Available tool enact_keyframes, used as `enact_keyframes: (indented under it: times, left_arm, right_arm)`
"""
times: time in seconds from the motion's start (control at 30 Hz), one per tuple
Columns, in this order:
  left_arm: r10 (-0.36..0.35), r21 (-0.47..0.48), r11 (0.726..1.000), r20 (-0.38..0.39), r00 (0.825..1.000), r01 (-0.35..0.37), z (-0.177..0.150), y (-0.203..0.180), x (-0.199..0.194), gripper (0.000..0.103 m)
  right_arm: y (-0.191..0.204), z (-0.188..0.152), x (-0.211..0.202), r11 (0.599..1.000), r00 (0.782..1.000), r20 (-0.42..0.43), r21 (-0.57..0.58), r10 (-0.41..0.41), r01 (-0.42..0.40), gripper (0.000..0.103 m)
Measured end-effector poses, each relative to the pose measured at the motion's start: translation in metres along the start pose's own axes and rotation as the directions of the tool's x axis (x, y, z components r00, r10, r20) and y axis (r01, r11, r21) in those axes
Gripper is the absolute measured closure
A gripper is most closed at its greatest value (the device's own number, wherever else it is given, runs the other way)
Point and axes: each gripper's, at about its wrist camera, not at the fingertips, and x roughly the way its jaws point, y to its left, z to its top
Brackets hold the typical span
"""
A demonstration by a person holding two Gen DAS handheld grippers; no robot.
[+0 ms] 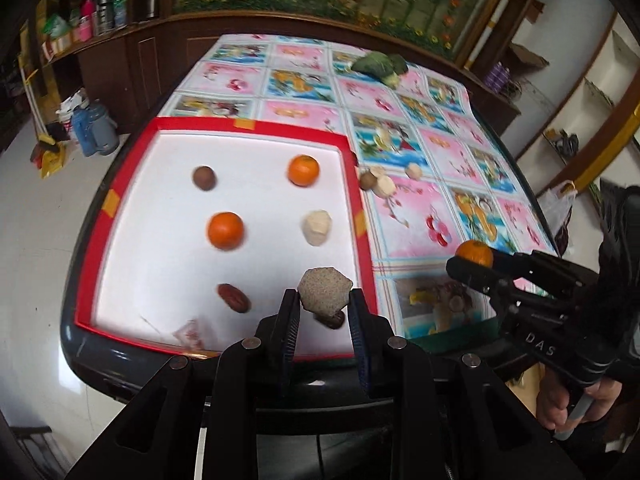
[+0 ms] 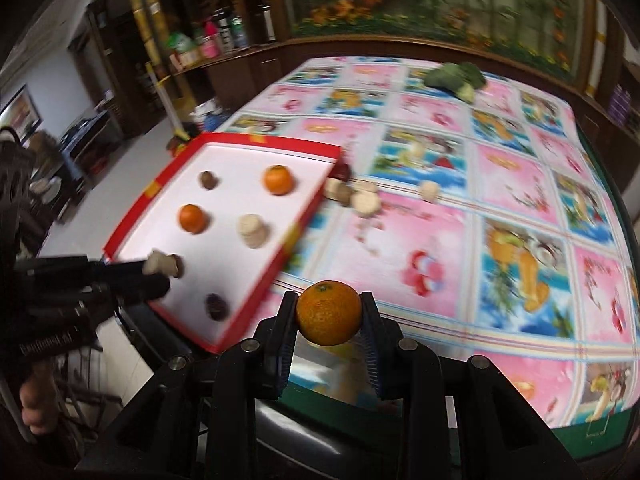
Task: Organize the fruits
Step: 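Carry the beige piece and orange into the tray and open both tools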
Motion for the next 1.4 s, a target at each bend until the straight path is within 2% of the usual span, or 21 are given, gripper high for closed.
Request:
enact_keyframes:
  times: [0.13,0.23,0.53,0.73,0.9,1.1,1.4]
  left_arm:
    - [0.015,-0.017,1.0,0.028,0.999,-0.015,0.01,0.015,-0.013,0.079]
    - [0.028,-0.012,1.0,0.029,0.999,-0.028,0.024,0.021,-0.003,0.079]
    - [0.052,0.004,0.999,-0.041,0.998,-0.052,0.088,0.038,0.068,0.079]
    - [0.086,0.014,0.996,-0.093,0.992,-0.085,0.116,0.049,0.115,0.079]
    - [0.087,0.02,0.996,-0.134,0.987,-0.085,0.126,0.057,0.144,0.079]
    - [0.089,0.022,0.996,-0.166,0.982,-0.086,0.128,0.062,0.167,0.079]
    - [0.089,0.027,0.996,-0.171,0.981,-0.086,0.128,0.062,0.179,0.077]
  right_arm:
    - [0.014,0.014,0.006,0.999,1.0,0.001,-0.034,0.021,-0.021,0.073]
    - [0.021,0.029,0.013,0.998,0.999,0.005,-0.05,0.036,-0.035,0.073]
    - [0.016,0.09,0.059,0.997,0.998,-0.024,-0.051,0.059,-0.06,0.073]
    - [0.003,0.13,0.115,0.998,0.994,-0.087,-0.018,0.063,-0.064,0.073]
    - [-0.008,0.144,0.16,0.993,0.98,-0.163,0.042,0.116,-0.111,0.073]
    - [-0.005,0.148,0.192,0.993,0.969,-0.22,0.061,0.111,-0.1,0.073]
    - [0.0,0.15,0.197,0.996,0.973,-0.219,0.05,0.078,-0.069,0.07]
